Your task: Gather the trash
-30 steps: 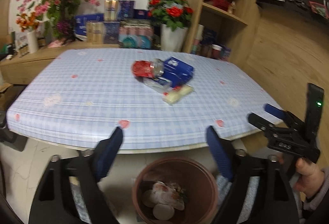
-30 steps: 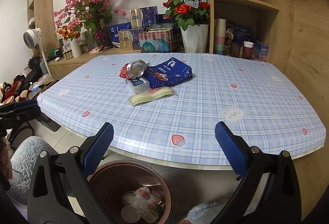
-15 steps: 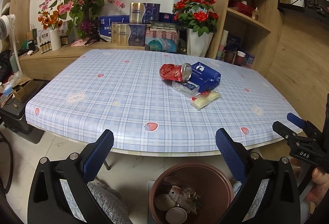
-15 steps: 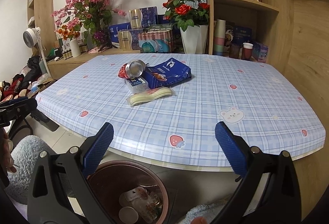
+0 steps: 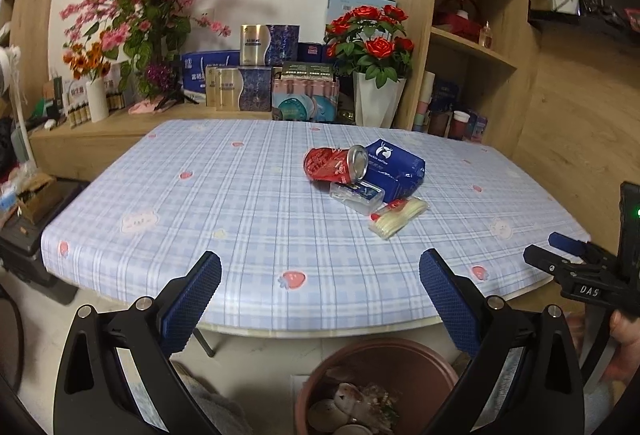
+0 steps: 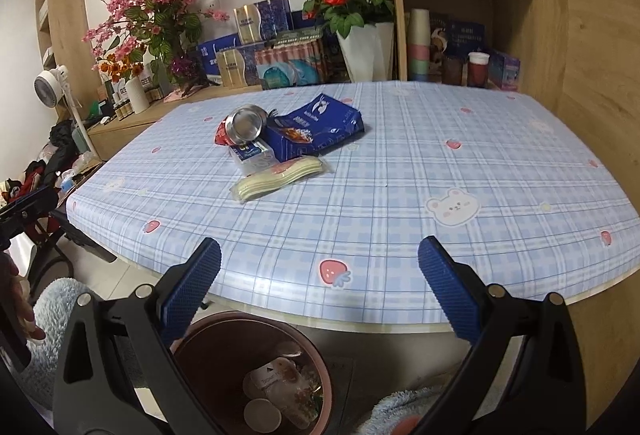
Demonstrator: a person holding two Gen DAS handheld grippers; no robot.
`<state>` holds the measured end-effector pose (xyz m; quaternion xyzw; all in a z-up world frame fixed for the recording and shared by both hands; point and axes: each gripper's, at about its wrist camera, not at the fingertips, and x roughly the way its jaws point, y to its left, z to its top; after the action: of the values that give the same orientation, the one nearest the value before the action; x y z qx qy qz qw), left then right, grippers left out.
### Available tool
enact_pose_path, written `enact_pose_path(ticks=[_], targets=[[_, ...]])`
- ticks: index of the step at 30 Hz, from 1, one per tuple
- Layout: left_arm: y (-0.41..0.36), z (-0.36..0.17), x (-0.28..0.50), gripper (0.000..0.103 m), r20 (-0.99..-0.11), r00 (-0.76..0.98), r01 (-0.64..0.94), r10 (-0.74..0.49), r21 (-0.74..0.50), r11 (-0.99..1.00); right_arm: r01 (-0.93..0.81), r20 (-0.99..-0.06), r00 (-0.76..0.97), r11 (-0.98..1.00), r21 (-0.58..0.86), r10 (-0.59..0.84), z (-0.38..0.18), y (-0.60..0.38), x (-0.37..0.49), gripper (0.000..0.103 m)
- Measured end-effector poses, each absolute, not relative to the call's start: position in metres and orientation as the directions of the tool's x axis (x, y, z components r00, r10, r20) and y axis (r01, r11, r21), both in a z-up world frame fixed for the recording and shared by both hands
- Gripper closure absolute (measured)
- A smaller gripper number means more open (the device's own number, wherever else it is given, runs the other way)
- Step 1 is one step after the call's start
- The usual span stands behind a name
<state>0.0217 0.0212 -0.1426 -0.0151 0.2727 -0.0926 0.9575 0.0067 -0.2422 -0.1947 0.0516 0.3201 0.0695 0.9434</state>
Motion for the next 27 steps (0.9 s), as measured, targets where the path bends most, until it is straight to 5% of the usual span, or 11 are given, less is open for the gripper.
enact_pose_path(ticks=[11, 20, 27], targets=[[-0.004, -0.139, 0.119, 0.007, -0.566, 0.778, 0.295, -0.271, -0.051, 0.954, -0.087, -0.669, 0.735, 0.993, 0.075, 0.115, -0.210, -0.246, 0.066, 0.006], [-0.037, -0.157, 0.225, 0.033, -0.636, 0.705, 0.387, -0.314, -0.027, 0.922, -0.039, -0.728, 0.678, 0.993, 0.108, 0.106, -0.235, -0.257, 0.120, 0.006], [-0.061, -0.183, 0.288, 0.039, -0.688, 0.658, 0.408, -0.305, -0.015, 0.913, -0.016, -0.743, 0.657, 0.987, 0.160, 0.131, -0.248, -0.260, 0.146, 0.006]])
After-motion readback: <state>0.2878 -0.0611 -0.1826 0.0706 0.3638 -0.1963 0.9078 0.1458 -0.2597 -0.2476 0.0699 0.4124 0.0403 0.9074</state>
